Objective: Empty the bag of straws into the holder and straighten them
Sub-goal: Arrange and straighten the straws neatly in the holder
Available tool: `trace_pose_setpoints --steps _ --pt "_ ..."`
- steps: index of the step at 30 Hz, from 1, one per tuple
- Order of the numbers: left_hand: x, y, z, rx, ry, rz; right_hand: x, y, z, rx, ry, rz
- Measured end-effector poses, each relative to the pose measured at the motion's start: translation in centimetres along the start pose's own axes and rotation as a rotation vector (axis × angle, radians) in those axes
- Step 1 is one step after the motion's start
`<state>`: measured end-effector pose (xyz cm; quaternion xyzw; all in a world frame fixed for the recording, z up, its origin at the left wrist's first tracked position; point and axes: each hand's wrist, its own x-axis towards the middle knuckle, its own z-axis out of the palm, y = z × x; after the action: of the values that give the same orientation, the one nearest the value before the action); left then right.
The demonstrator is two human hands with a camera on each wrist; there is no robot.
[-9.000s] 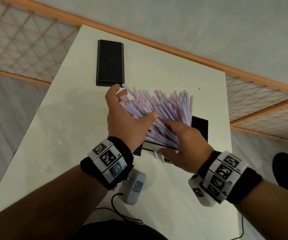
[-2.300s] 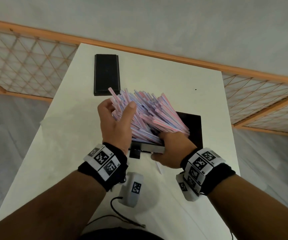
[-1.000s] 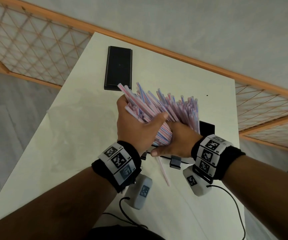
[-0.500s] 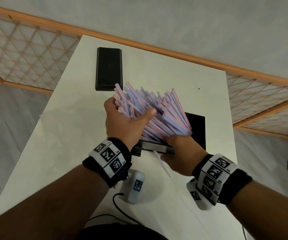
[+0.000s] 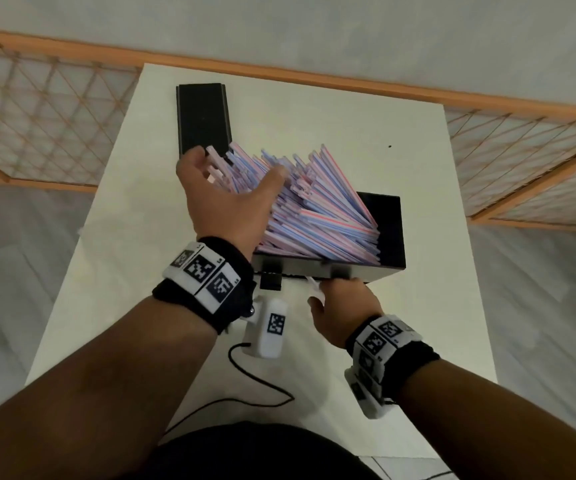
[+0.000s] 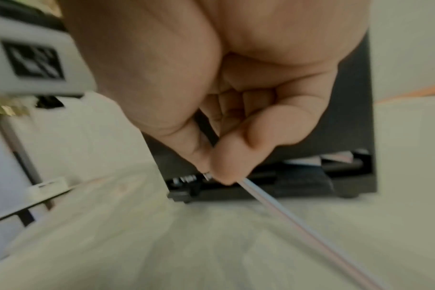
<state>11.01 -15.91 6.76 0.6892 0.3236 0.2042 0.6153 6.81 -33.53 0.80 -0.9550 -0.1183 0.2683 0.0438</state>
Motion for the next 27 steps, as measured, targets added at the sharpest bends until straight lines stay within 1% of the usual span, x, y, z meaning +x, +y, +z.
trace_pose_setpoints --steps 3,6,8,11,15,16,18,20,21,23,27 --pt "-0.5 -0.8 -0.1 -0.154 0.013 -0.092 1.1 0.3 1.9 0.022 -0.023 0.082" --pt "-1.0 -1.2 -0.2 -0.309 -0.002 -0.082 2.0 0.3 2.9 0.059 0.011 0.138" --pt "-1.2 -1.2 -0.2 -0.349 -0.021 -0.058 2.5 0.2 3.4 0.094 0.022 0.165" --pt "-1.2 -1.4 -0.2 -0.36 -0.04 -0.021 2.9 0.3 3.9 0.117 0.018 0.171" --pt "-1.4 -1.6 -0.1 -0.331 -0.049 -0.003 2.5 1.0 4.3 0.118 -0.08 0.203" --pt "-1.4 -1.6 0.0 -0.318 -0.049 0.0 2.5 1.1 4.2 0.108 -0.079 0.198" --pt "-1.4 -1.7 0.1 -0.288 -0.051 0.003 2.6 0.9 3.9 0.094 -0.031 0.159" --pt "-1.4 -1.7 0.1 -0.269 -0.061 0.013 2.9 0.2 3.6 0.132 0.026 0.125" --pt "-1.3 -1.8 0.2 -0.262 -0.065 0.014 3.0 -0.1 3.4 0.156 0.032 0.122" --pt "-1.3 -1.8 0.2 -0.257 -0.062 0.016 2.9 -0.2 3.5 0.158 -0.004 0.127" --pt "-1.2 -1.9 0.2 -0.247 -0.05 0.032 1.6 1.4 3.9 0.051 -0.191 0.118"
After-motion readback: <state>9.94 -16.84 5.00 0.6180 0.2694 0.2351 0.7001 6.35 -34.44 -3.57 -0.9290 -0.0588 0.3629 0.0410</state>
